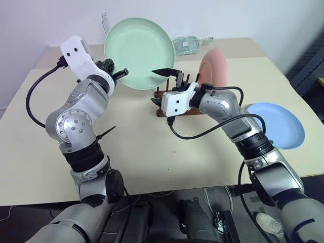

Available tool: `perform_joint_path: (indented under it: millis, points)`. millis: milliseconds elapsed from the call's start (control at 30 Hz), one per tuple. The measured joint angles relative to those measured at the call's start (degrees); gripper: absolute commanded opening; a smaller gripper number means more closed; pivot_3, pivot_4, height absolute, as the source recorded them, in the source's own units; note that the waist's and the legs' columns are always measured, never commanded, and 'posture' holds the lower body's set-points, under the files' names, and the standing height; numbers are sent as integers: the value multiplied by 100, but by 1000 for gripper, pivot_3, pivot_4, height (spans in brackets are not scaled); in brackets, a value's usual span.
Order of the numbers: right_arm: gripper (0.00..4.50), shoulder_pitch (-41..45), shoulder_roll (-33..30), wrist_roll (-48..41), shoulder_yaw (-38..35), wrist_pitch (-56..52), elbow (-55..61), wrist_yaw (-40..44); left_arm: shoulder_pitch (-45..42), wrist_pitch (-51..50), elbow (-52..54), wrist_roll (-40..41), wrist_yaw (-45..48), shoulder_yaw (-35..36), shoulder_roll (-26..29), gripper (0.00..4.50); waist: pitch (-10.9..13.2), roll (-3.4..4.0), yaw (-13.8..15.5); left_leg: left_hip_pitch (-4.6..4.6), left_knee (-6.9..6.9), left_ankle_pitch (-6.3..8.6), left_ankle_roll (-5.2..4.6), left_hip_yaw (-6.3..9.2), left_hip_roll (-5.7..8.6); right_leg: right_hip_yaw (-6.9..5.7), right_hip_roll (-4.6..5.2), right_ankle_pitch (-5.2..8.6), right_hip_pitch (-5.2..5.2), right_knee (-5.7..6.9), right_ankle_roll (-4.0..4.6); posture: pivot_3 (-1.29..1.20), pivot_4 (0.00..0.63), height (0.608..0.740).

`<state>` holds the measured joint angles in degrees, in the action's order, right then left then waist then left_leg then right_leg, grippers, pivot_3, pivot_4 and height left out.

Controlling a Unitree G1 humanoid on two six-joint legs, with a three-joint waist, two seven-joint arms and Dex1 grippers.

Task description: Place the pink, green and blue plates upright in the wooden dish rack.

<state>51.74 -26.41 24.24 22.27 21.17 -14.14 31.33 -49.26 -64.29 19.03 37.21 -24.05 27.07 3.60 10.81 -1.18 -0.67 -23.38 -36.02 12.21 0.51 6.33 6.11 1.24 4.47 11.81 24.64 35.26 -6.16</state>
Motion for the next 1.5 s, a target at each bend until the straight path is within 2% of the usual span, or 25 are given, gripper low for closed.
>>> perform_joint_path:
  millis: [33,133,367,433,533,700,767,833,867,933,1000,1100,1200,1300,1500]
  points:
    - [4394,9,13,103,15,64,-68,-87,0,-57,0,33,-11,36,-3,6,0,0,0,0,0,0,0,0,0,0,0,0,0,0,0,0,150,740]
    - [3575,12,73,379,72,120,-328,-327,-26,-181,0,99,-38,112,-37,0,0,0,8,0,-3,0,0,0,1,0,0,0,-2,0,0,0,150,740]
    - [55,56,76,844,141,241,-702,-662,-106,-395,35,297,-113,199,-212,0,0,0,3,0,-2,-1,1,1,1,0,-1,0,-3,0,0,0,150,740]
    - [55,46,82,922,211,308,-774,-690,-134,-419,108,347,-141,201,-239,0,3,4,0,0,-1,-1,1,-2,2,3,0,0,-2,1,0,0,150,740]
    - [0,46,66,980,210,340,-769,-760,-134,-297,123,493,-71,290,-351,988,2,3,0,0,-1,-2,2,0,0,3,-3,0,-2,1,0,0,150,740]
    - [0,47,45,1052,197,360,-761,-841,-496,1049,76,587,182,523,-327,3409,4,-1,-3,1,-1,-2,3,-2,0,3,-3,0,-2,-1,1,0,150,740]
    - [0,47,33,1007,155,379,-758,-835,-680,1679,14,433,215,614,-35,3409,4,0,-12,3,4,-2,4,-4,-1,5,-3,0,-2,-2,1,0,150,740]
    - [0,44,97,485,-69,269,-643,-685,-480,2135,-249,-155,398,390,865,3409,8,6,-55,7,13,-4,6,-12,-4,16,-8,-1,3,2,3,0,150,740]
    - [0,41,117,38,-330,131,-504,-558,-228,2330,-434,-536,551,297,1372,3409,9,13,-68,8,17,-4,5,-14,-4,21,-9,-1,7,4,3,0,150,740]
    - [0,29,248,-930,-944,-419,-160,-311,425,2598,-717,-1097,963,53,2035,3409,7,10,-41,8,17,-4,4,-9,-4,19,-10,-1,5,1,3,0,150,740]
    - [0,-12,570,-2283,-1629,-1463,447,-57,1162,2797,-1017,-1480,1632,-497,2421,3409,7,13,9,7,12,-1,-2,0,0,17,-6,-1,-2,2,3,0,150,740]
    - [0,-79,853,-4203,-2350,-3233,1433,65,2122,3190,-1176,-1712,2813,-1497,2510,3409,6,12,98,2,-3,27,-47,10,4,12,3,-2,-11,-4,5,0,150,740]
    - [0,-127,956,-5892,-3030,-4959,2082,-268,2926,3771,-1055,-1865,4045,-2524,2551,3409,7,13,119,-1,3,29,-48,7,0,14,17,-2,-1,-5,13,0,150,740]
    - [0,-241,974,-6699,-3319,-5919,2336,-694,3321,4124,-660,-1823,4928,-2951,2586,3409,5,27,93,-1,18,29,-46,3,-10,18,16,9,11,-3,37,0,150,740]
    - [0,-461,972,-6953,-3341,-6605,2357,-1250,3466,4070,-302,-1534,5615,-3203,2433,3409,4,48,-15,-1,25,25,-46,-5,-11,17,14,2,18,0,24,0,150,740]
